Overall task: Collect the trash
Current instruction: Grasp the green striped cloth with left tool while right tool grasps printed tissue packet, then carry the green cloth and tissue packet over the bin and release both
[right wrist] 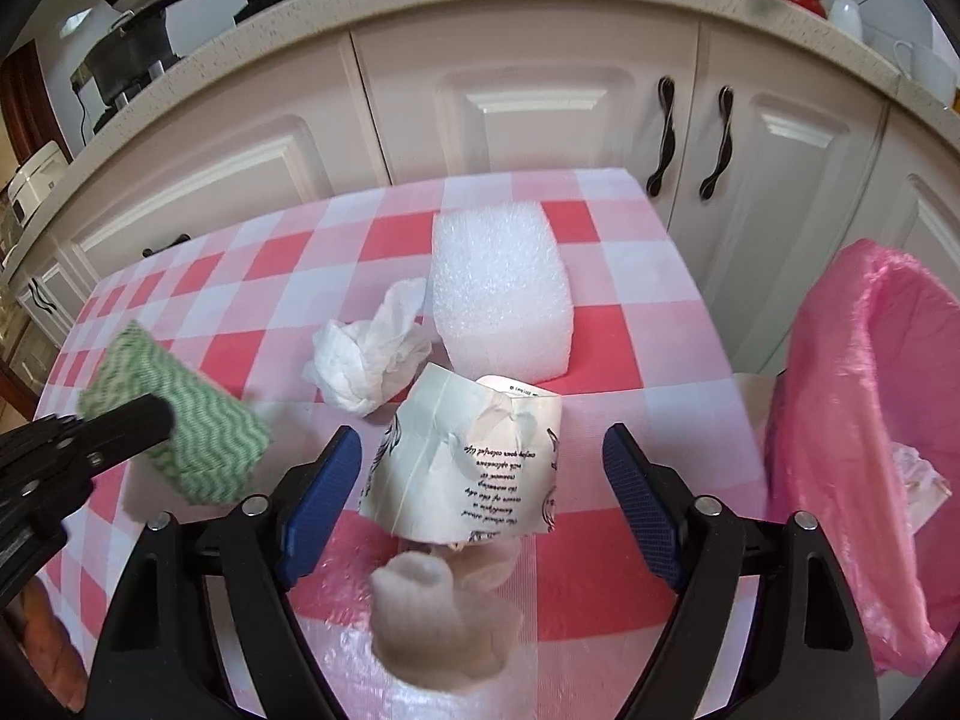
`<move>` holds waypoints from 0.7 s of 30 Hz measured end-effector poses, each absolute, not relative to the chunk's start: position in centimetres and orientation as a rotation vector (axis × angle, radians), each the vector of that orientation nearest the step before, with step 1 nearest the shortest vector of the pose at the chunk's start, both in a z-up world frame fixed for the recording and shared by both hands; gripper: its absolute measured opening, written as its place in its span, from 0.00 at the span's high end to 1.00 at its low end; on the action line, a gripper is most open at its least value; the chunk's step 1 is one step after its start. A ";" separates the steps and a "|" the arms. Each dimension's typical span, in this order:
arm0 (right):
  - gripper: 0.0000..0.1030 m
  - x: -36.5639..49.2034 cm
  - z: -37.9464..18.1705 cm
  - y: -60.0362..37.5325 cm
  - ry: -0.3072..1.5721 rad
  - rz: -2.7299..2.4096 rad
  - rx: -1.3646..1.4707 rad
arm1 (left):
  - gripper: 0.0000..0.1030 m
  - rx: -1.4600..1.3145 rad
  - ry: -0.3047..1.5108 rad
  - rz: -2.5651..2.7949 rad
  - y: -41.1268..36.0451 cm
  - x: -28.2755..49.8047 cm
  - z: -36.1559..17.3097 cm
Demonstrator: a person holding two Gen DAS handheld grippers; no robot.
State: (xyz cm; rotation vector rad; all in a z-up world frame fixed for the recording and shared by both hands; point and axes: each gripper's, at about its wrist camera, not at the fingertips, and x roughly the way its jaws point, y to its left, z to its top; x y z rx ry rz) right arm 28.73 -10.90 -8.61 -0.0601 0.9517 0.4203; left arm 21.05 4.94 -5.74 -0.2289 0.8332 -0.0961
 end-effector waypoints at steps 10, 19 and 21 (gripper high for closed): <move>0.46 28.9 -8.3 -10.5 0.960 0.463 -0.045 | 0.96 -0.235 0.824 -0.091 5.2 20.5 -5.5; 0.50 28.0 -7.5 -11.1 0.952 0.473 -0.039 | 0.96 -0.227 0.811 -0.087 5.0 19.9 -4.8; 0.50 27.6 -7.2 -11.3 0.939 0.477 -0.034 | 0.96 -0.227 0.812 -0.084 5.0 19.8 -4.7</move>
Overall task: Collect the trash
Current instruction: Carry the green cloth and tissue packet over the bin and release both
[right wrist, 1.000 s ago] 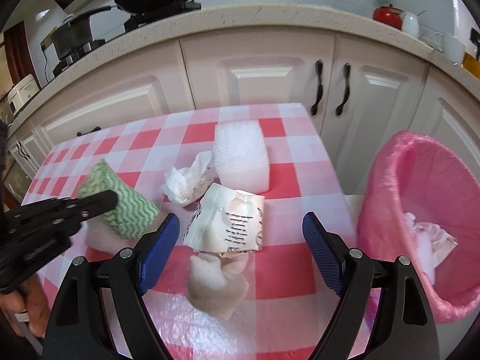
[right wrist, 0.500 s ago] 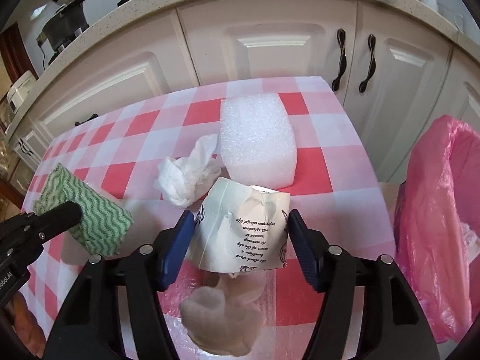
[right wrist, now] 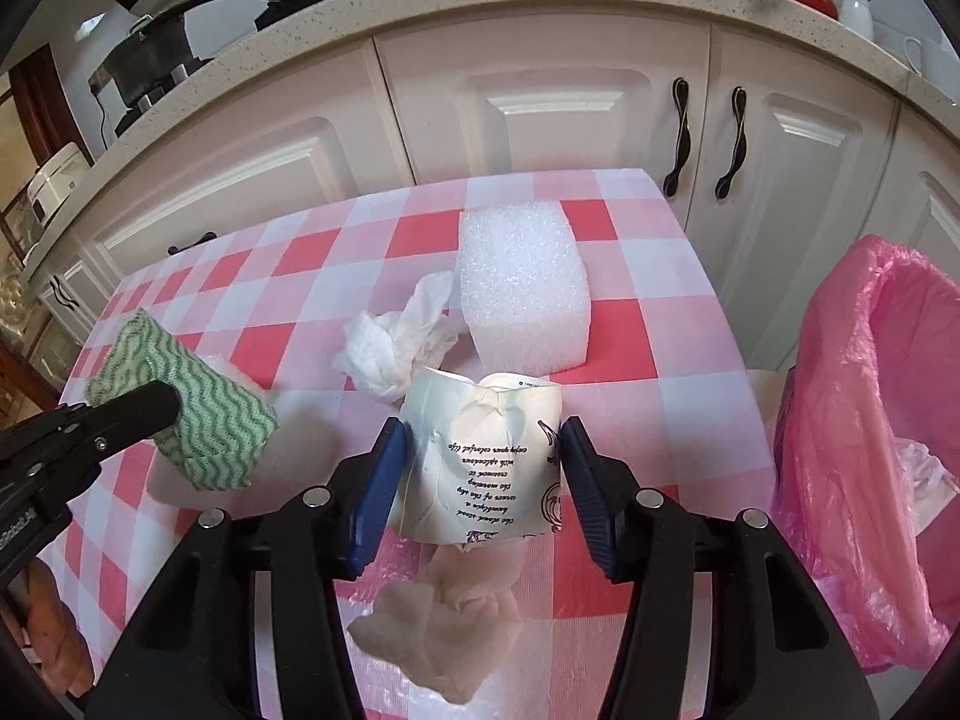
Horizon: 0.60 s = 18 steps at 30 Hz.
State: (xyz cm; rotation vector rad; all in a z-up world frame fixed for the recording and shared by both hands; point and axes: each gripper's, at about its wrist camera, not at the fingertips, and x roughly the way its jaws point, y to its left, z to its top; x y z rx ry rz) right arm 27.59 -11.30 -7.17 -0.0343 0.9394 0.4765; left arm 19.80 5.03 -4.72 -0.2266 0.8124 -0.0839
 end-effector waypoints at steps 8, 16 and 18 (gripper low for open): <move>0.51 26.2 -4.6 -12.6 0.881 0.471 -0.019 | 0.96 -0.207 0.779 -0.081 4.7 19.4 -2.9; 0.52 25.0 -1.1 -14.9 0.805 0.450 -0.003 | 0.96 -0.182 0.736 -0.088 3.7 19.0 -0.5; 0.52 24.9 -0.2 -15.9 0.782 0.434 -0.002 | 0.96 -0.174 0.723 -0.094 3.2 19.0 0.2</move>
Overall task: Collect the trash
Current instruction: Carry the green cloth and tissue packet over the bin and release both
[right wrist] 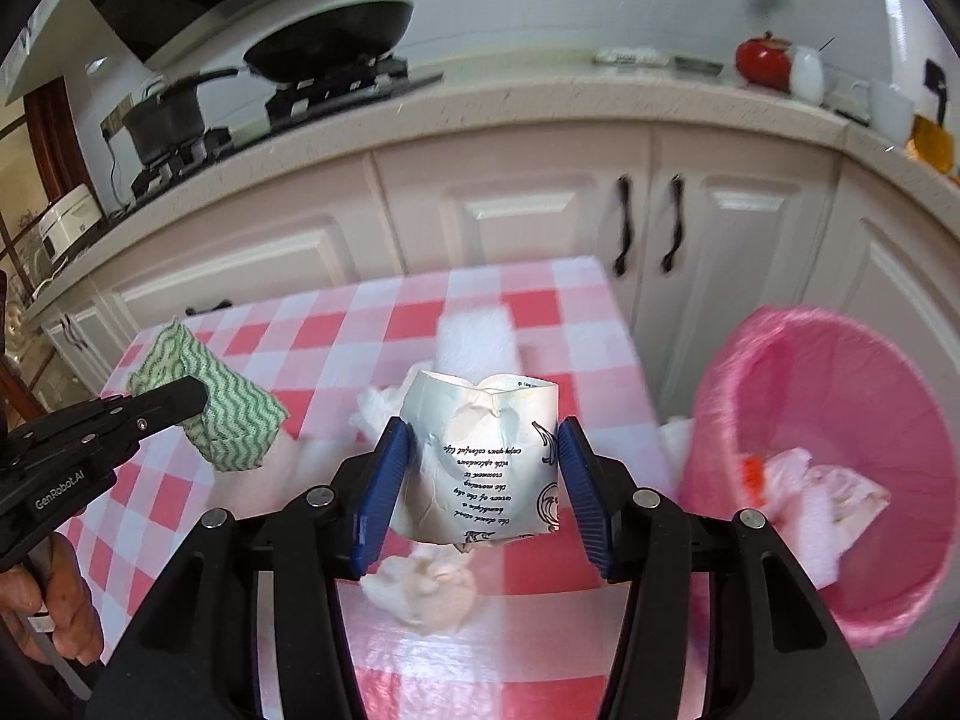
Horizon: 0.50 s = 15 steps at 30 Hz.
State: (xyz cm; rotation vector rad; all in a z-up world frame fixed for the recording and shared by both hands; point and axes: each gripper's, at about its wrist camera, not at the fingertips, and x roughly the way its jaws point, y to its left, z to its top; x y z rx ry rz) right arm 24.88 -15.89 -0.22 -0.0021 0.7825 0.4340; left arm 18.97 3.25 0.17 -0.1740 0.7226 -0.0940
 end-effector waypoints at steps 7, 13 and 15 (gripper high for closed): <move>0.52 24.6 2.8 -20.7 0.695 0.322 -0.001 | 0.96 -0.141 0.677 -0.129 0.5 19.5 2.3; 0.52 24.8 3.3 -24.9 0.676 0.248 0.015 | 0.96 -0.108 0.645 -0.183 -3.3 20.5 3.8; 0.52 24.7 3.3 -26.2 0.672 0.231 0.018 | 0.96 -0.098 0.641 -0.200 -4.5 20.9 4.0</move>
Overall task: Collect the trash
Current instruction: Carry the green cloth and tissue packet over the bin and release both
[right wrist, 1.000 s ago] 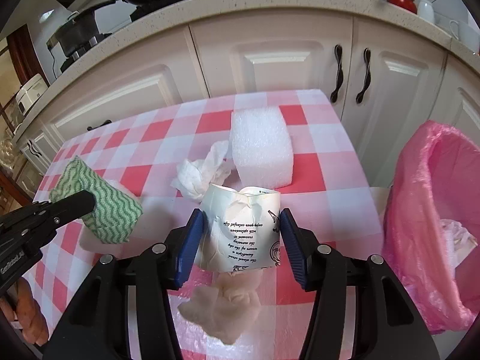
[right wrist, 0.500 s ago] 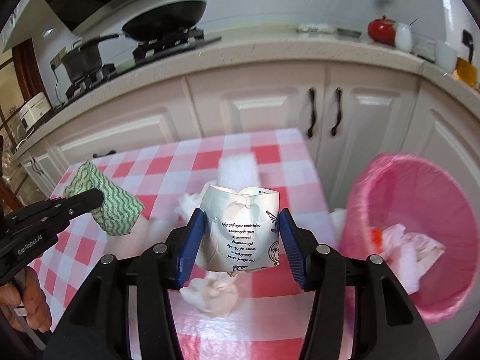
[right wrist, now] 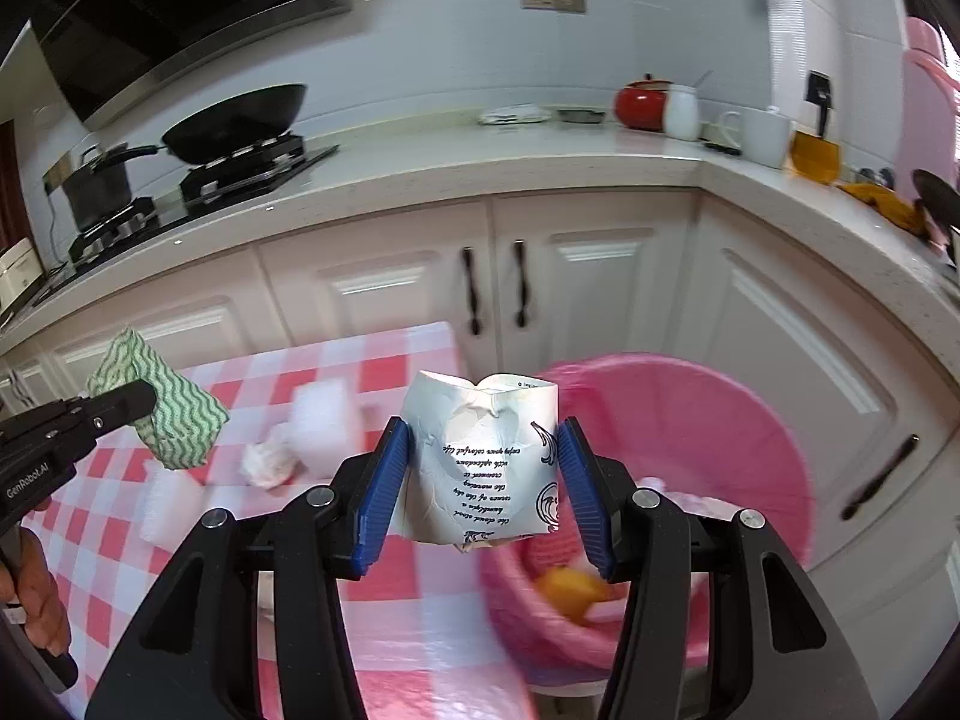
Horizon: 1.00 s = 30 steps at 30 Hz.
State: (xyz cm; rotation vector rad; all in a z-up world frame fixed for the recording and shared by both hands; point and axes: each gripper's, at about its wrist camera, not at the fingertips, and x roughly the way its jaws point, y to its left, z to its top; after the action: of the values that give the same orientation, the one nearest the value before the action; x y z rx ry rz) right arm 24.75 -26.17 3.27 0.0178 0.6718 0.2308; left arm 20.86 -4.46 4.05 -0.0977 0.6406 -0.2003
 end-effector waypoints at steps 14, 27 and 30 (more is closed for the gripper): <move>0.52 25.9 3.2 -34.9 0.644 0.087 0.037 | 0.96 -0.045 0.616 -0.349 -13.9 23.9 5.0; 0.50 27.3 2.1 -39.5 0.645 0.035 0.077 | 0.96 0.004 0.650 -0.443 -21.1 26.9 3.8; 0.50 27.4 2.0 -40.1 0.648 0.026 0.082 | 0.95 0.004 0.662 -0.451 -22.0 27.6 3.6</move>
State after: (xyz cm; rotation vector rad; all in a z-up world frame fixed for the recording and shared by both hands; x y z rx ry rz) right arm 27.43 -40.13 1.95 0.0817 0.6476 0.0262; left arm 27.60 -22.04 3.56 0.0038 0.6616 -0.4512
